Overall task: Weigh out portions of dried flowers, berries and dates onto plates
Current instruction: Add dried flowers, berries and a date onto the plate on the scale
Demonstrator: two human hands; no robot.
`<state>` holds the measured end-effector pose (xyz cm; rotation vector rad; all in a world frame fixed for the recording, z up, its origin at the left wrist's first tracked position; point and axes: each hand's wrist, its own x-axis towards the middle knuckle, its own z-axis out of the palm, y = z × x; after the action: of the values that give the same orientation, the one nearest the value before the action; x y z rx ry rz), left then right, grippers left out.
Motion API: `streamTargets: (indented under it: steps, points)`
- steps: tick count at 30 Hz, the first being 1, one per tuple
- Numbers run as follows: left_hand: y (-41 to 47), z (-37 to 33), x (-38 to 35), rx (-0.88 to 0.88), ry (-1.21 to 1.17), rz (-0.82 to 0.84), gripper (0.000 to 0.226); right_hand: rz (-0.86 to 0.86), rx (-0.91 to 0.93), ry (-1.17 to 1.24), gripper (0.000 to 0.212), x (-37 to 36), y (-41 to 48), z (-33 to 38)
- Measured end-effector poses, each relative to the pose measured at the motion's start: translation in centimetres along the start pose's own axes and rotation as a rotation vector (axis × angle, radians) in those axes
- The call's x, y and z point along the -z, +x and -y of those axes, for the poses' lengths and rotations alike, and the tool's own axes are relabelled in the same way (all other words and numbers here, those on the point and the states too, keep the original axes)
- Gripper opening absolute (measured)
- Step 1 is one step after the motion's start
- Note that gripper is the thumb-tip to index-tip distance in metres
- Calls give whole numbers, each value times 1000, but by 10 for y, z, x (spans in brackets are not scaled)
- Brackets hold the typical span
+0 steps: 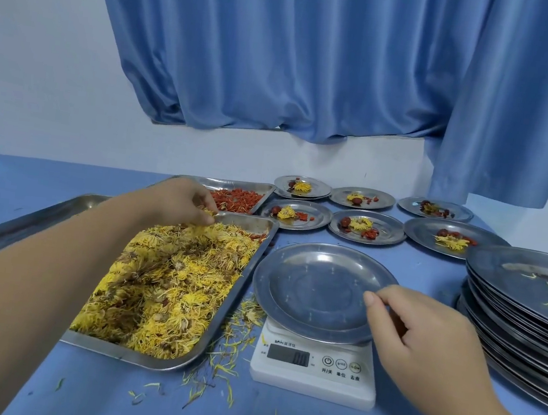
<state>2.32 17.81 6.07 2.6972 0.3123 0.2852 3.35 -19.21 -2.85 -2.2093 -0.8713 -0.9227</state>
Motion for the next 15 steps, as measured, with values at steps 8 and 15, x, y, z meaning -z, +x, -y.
streamTargets:
  steps: [8, 15]
  points:
    - [-9, -54, -18, -83, -282, 275, 6, 4, -23, 5, 37, 0, 2, -3]
    - [-5, -132, -76, -266, -259, 434, 9, 38, -33, 3, 38, 0, 2, -7]
